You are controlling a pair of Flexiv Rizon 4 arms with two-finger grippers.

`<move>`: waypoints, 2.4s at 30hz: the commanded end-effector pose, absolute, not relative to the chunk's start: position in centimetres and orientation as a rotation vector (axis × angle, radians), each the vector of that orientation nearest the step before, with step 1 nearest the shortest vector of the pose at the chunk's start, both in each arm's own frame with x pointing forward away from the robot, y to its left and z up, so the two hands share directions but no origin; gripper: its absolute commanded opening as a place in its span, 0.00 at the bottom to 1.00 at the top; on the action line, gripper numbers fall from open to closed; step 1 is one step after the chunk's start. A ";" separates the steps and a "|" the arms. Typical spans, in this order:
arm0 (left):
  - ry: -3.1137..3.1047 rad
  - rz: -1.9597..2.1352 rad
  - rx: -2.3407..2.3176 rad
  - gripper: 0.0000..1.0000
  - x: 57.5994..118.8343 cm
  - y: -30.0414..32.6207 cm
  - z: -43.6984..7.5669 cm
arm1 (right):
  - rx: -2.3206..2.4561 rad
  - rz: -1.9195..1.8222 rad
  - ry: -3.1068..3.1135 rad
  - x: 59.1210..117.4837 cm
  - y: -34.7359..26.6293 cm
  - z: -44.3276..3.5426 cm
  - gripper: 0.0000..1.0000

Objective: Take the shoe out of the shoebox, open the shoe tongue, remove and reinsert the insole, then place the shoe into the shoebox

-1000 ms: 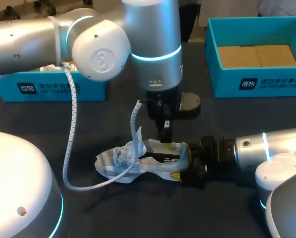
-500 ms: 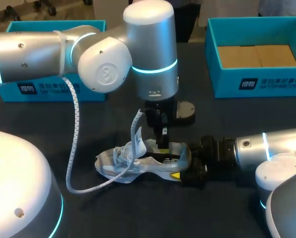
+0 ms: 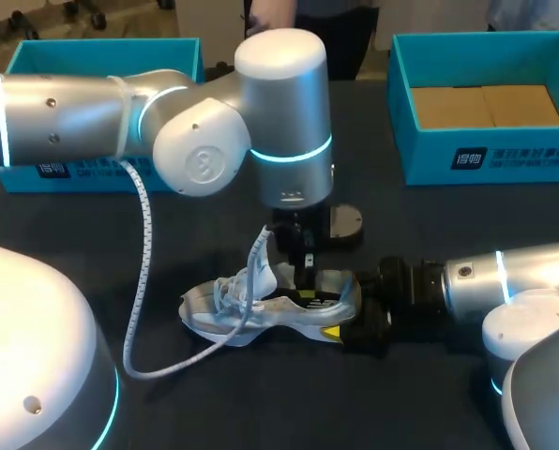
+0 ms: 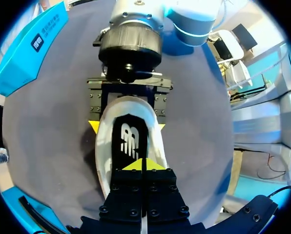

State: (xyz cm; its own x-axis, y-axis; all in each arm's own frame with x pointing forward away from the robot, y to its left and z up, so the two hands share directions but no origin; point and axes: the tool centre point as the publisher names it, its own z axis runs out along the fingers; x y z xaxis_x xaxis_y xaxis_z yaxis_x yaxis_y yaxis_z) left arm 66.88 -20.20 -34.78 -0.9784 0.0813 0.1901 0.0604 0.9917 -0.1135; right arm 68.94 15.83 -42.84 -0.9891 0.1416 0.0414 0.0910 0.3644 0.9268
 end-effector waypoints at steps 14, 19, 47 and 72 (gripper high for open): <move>-2.907 0.063 -0.172 0.00 65.6 -19.0 -36.2 | 0.218 1.727 2.559 68.9 16.1 -43.1 0.00; -2.911 0.041 -0.186 0.00 65.5 -18.3 -36.8 | 0.218 1.727 2.559 68.9 16.1 -43.1 0.00; -3.006 0.020 -0.187 0.31 66.5 -16.4 -40.5 | 0.218 1.727 2.559 68.9 16.1 -43.1 0.00; -3.259 -0.101 -0.110 0.00 70.7 -17.4 -42.9 | 0.218 1.727 2.559 68.9 16.1 -43.1 0.00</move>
State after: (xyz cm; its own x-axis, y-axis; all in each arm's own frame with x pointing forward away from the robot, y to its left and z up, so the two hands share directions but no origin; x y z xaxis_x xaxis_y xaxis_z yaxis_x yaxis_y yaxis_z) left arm 69.44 -16.78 -41.12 -0.9896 0.0778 -0.1210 0.0717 0.9960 0.0538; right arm 69.02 15.85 -42.92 -0.9889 0.1426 0.0415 0.0913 0.3638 0.9270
